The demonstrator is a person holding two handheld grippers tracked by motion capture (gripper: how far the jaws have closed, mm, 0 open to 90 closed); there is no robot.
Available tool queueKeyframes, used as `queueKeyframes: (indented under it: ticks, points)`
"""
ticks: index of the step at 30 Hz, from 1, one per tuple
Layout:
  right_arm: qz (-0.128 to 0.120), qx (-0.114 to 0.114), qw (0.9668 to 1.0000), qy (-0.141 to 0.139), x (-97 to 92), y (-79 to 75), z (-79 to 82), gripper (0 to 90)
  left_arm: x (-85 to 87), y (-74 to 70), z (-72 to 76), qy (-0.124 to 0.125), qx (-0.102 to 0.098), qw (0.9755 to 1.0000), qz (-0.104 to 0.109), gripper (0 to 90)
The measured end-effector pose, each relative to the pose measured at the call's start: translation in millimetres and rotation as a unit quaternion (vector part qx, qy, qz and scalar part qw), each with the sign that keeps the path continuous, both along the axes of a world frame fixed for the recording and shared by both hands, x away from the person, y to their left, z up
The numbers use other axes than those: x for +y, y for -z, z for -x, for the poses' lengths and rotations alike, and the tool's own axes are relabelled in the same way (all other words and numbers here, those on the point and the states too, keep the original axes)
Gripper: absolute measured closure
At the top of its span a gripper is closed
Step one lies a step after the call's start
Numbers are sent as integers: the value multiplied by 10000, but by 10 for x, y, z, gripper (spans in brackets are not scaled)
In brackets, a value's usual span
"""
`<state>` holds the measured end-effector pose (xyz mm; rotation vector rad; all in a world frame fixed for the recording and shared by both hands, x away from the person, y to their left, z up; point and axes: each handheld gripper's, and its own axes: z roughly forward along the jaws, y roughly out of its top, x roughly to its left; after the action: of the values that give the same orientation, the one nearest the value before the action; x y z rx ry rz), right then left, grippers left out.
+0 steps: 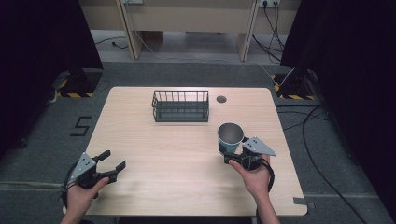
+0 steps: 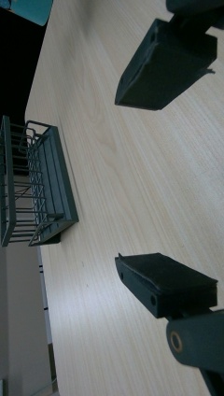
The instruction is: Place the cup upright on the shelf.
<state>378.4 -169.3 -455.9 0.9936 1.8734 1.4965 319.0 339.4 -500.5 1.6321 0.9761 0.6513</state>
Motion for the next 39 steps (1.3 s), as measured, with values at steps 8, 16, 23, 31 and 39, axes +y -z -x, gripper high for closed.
queueKeyframes:
  ticks: [8,16,23,31,39]
  points:
    - [1,-25,10000,-26,57,-28,-57,179,4,-1,0,13,-2,10000,4,183]
    - [7,-46,10000,-42,118,-54,-116,179,2,-1,1,23,-2,10000,1,183]
    - [-66,-96,9999,-26,172,-105,-182,179,3,-1,1,28,0,10000,5,183]
    - [-105,-133,9998,-46,240,-147,-250,179,6,0,0,32,-1,10000,13,184]
    - [-163,-163,9997,-32,292,-194,-321,179,9,-2,0,35,-11,10000,12,183]
